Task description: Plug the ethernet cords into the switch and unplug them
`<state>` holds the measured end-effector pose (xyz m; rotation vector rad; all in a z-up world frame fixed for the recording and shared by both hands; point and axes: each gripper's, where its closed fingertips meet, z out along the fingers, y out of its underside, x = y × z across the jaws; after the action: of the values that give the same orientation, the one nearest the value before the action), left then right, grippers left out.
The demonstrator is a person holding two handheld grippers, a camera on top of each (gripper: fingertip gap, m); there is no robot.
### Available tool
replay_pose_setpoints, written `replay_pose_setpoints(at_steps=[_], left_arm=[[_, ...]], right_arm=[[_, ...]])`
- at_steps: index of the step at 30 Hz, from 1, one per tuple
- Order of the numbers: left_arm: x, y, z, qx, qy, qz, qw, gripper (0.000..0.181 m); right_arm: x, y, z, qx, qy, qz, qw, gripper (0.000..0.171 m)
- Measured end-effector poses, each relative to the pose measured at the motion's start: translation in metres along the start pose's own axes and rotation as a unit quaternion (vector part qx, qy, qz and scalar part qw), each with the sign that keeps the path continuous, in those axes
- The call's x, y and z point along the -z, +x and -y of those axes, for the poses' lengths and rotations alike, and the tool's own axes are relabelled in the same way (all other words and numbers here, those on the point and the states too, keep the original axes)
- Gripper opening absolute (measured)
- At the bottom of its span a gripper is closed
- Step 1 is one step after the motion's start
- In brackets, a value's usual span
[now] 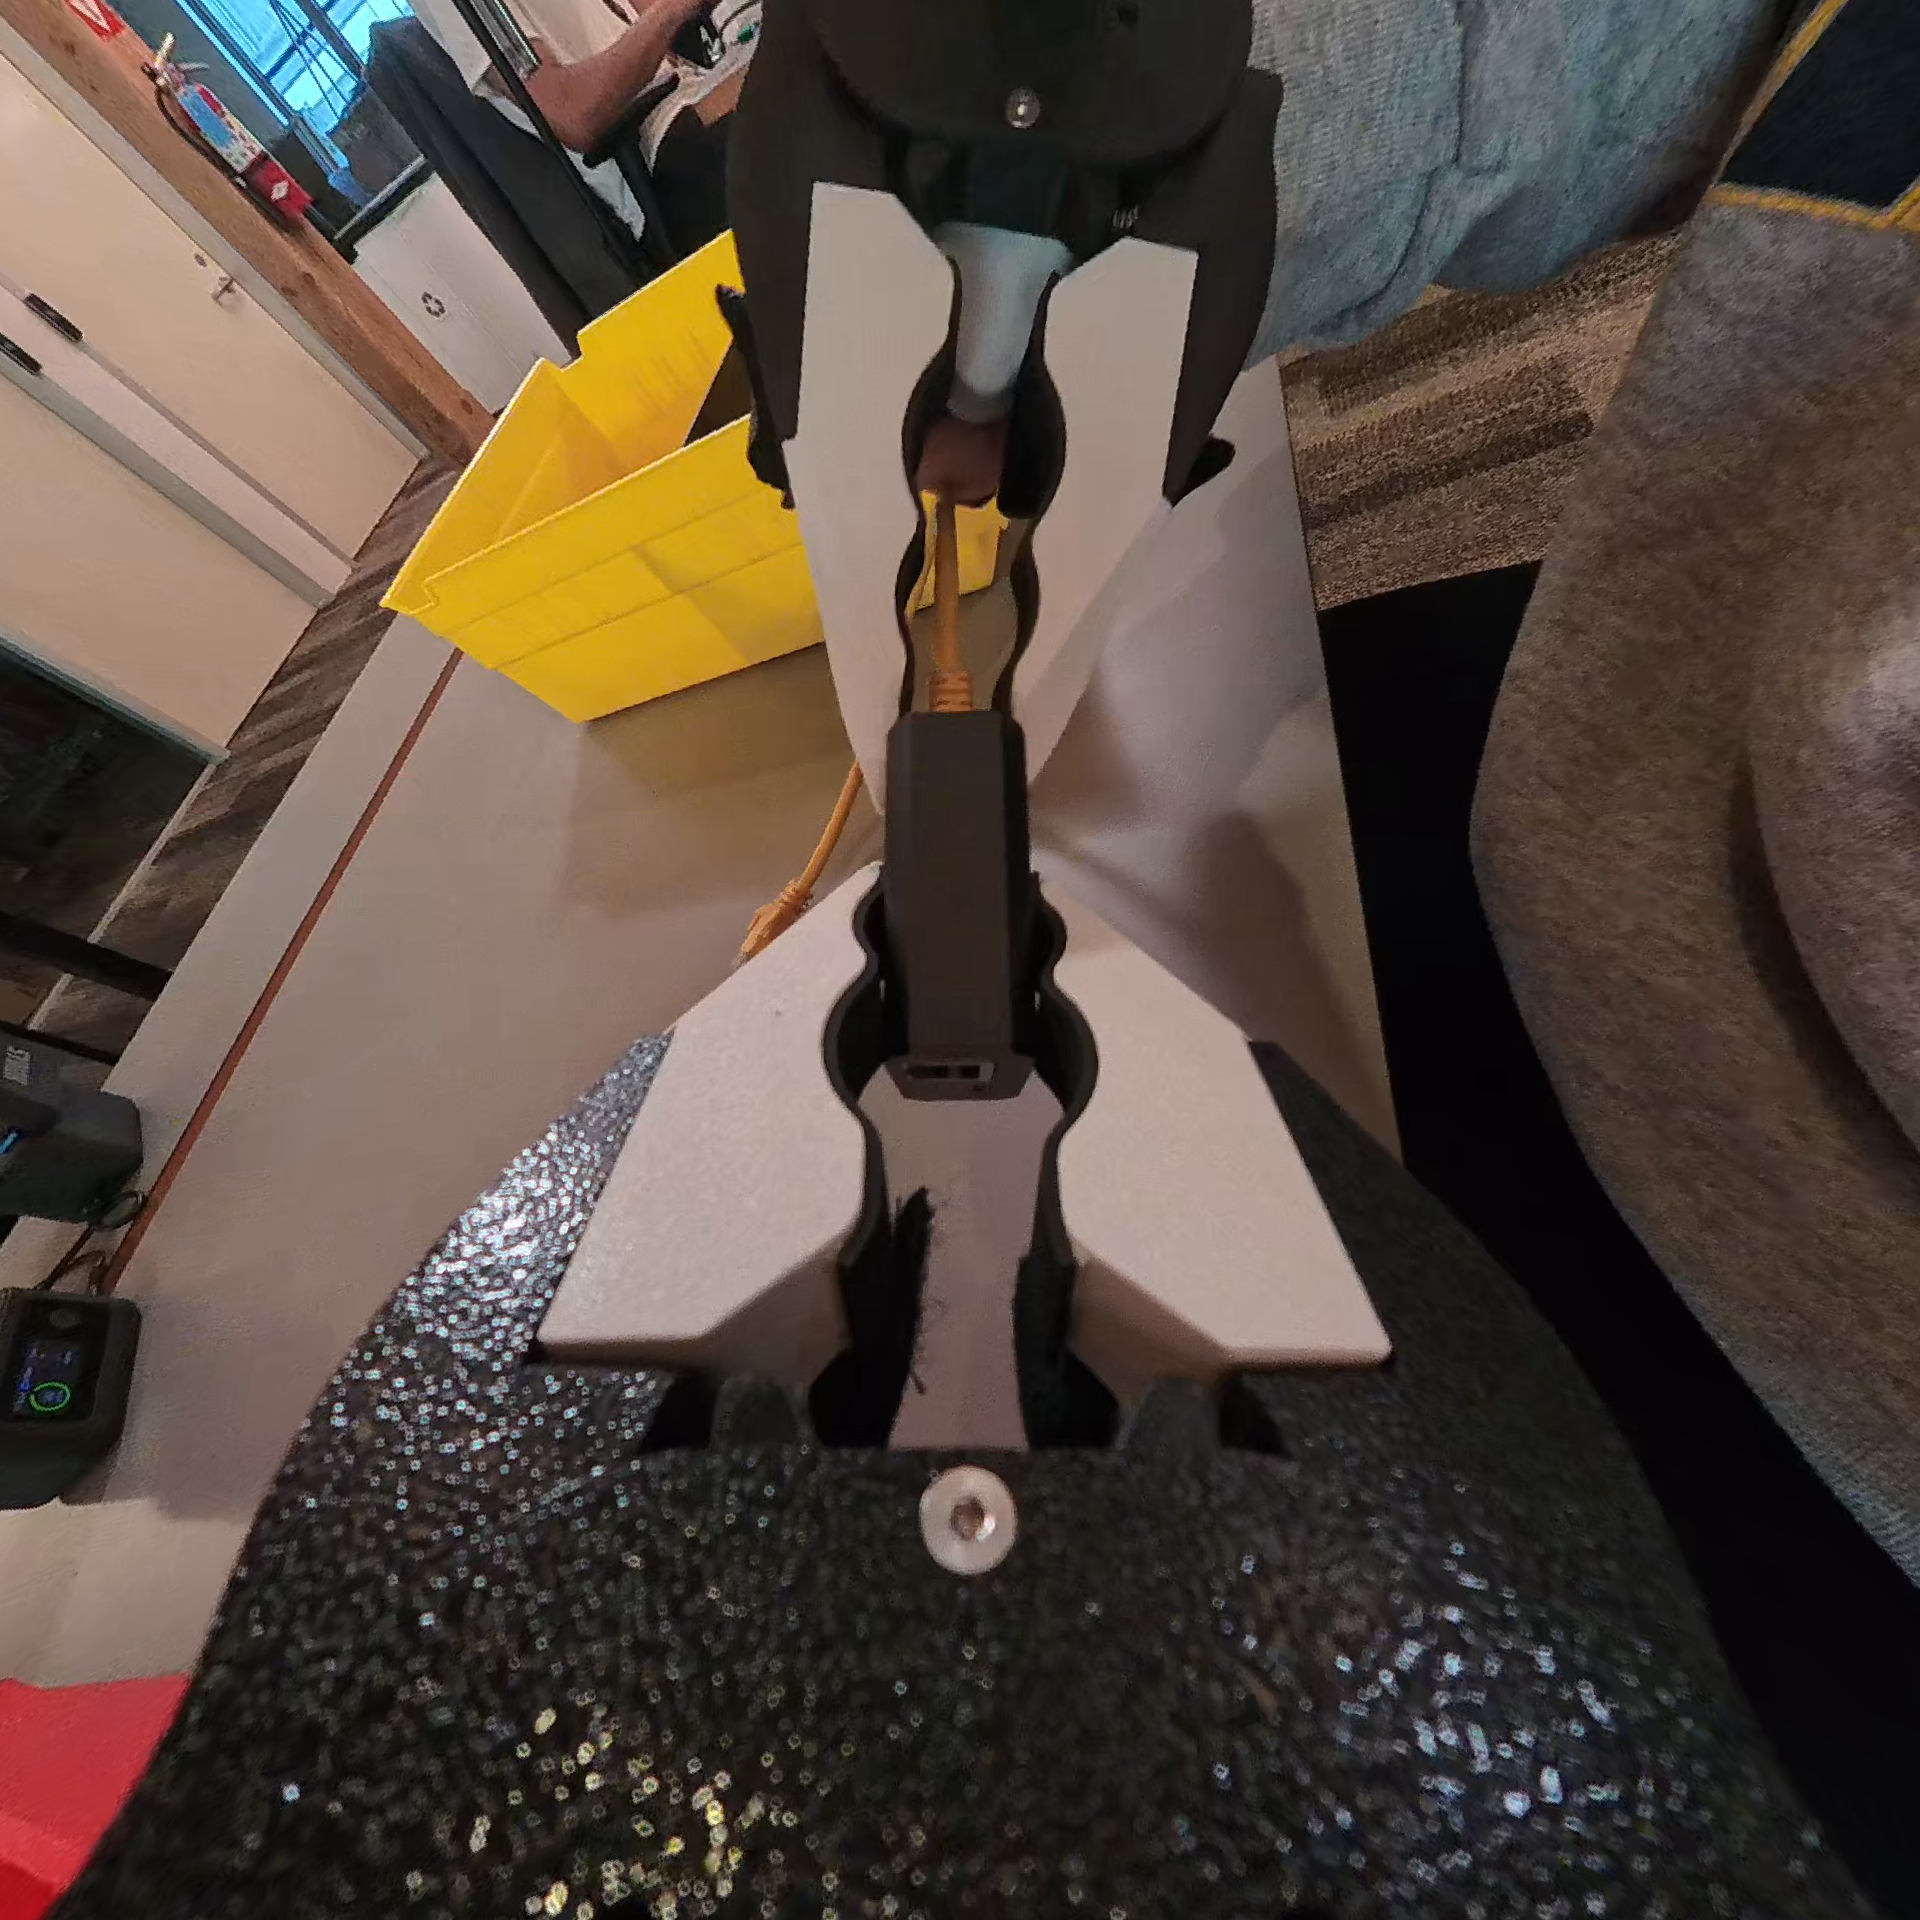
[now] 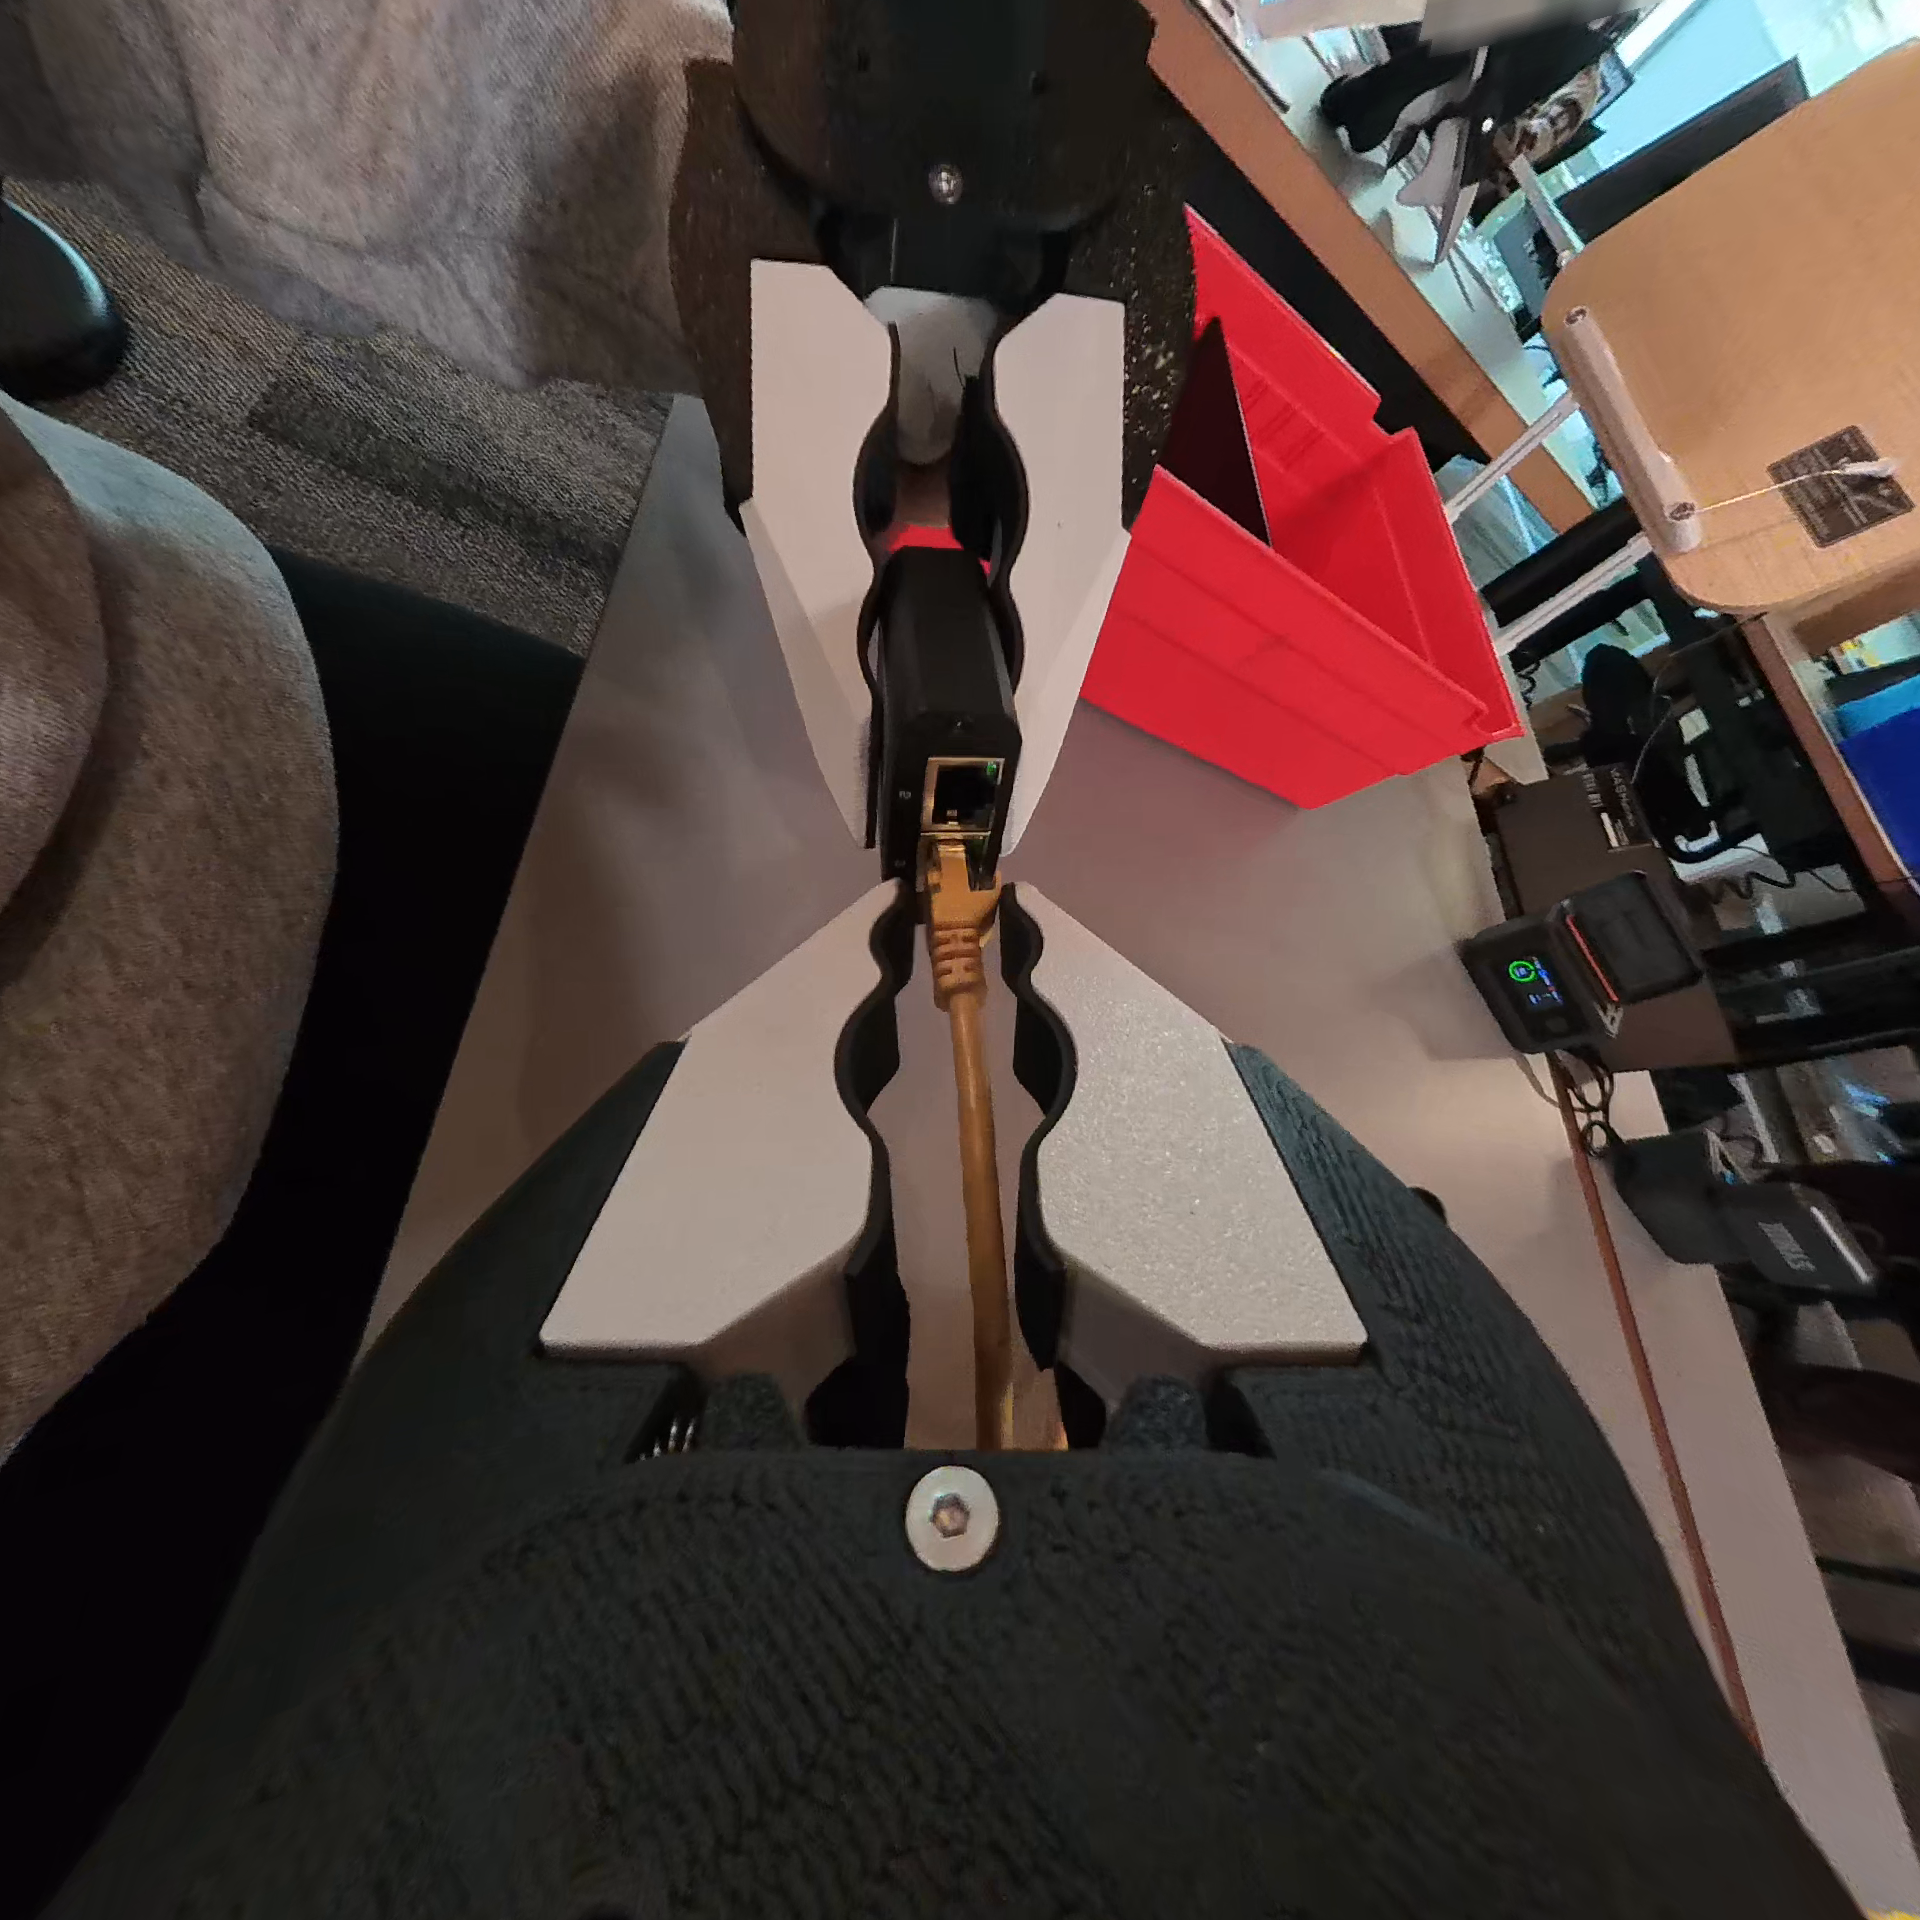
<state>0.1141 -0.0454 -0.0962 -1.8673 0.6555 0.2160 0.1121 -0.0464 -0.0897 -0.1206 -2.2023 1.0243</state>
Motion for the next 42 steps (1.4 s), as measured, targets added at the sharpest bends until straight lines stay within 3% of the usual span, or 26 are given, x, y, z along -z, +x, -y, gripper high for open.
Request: replay_pose_setpoints(at_steps=[1, 25, 30, 36, 42], left_arm=[[0.000, 0.000, 0.000, 0.001, 0.002, -0.002, 1.000, 0.021], [0.008, 0.001, 0.011, 0.067, 0.055, -0.036, 0.996, 0.022], [0.013, 0.016, 0.022, 0.082, 0.091, -0.106, 0.987, 0.021], [0.024, 0.042, 0.041, 0.162, 0.146, -0.251, 0.943, 0.022], [0.023, 0.049, 0.049, 0.158, 0.121, -0.272, 0.941, 0.023]], right_arm=[[0.000, 0.000, 0.000, -0.002, 0.002, 0.000, 1.000, 0.014], [0.007, 0.003, 0.014, 0.002, 0.051, -0.011, 0.999, 0.012], [0.016, -0.013, 0.027, -0.032, 0.085, 0.064, 0.994, 0.010], [0.033, -0.034, 0.048, -0.135, 0.160, 0.199, 0.957, 0.011], [0.044, -0.040, 0.051, -0.159, 0.170, 0.251, 0.939, 0.012]])
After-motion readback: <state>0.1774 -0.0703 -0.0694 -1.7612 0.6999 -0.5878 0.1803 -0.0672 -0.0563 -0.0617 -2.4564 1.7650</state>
